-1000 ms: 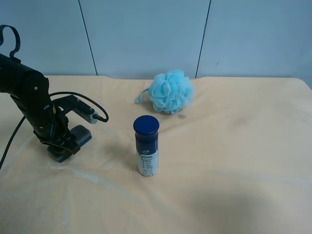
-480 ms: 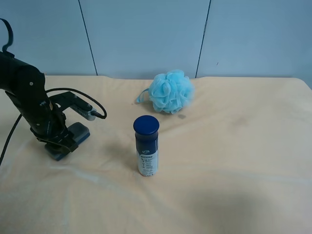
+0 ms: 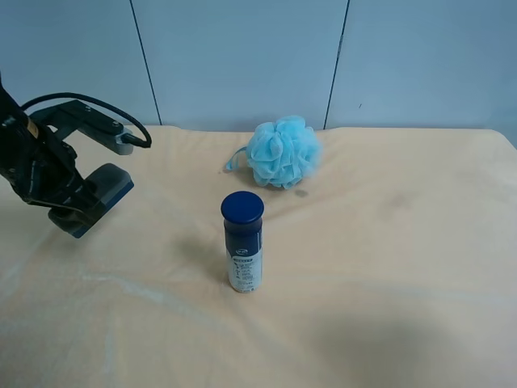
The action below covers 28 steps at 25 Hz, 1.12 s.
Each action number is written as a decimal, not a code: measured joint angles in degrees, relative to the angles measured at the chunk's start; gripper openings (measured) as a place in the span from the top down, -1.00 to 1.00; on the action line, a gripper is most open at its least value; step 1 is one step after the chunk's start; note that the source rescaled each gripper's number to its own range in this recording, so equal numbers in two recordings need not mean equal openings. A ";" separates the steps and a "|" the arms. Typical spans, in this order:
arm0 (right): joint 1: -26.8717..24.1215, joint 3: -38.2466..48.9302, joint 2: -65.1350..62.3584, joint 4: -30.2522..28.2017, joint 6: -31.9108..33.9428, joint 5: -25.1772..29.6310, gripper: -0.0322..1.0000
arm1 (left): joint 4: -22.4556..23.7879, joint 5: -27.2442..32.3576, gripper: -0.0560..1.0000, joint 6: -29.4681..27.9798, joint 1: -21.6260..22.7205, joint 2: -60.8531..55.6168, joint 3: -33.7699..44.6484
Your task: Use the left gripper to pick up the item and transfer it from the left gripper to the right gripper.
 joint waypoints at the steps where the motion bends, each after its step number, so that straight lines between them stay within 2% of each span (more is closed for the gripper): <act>1: 0.00 0.00 0.00 0.00 0.00 0.00 -1.00 | -0.47 2.02 0.75 0.74 0.00 -0.87 -0.71; 6: 0.00 0.00 0.00 0.00 0.00 0.00 -1.00 | -1.93 13.37 0.75 4.67 -0.41 -2.71 -6.70; 11: 0.00 0.00 0.00 0.00 0.00 0.00 -1.00 | -0.70 19.76 0.75 6.29 -5.36 -2.71 -12.40; 21: 0.00 0.00 0.00 0.00 0.00 0.00 -1.00 | 4.20 22.39 0.75 6.53 -19.94 -2.71 -19.80; 28: 0.00 0.00 0.00 0.00 0.00 0.00 -1.00 | 5.07 22.93 0.75 6.53 -28.69 -2.71 -24.49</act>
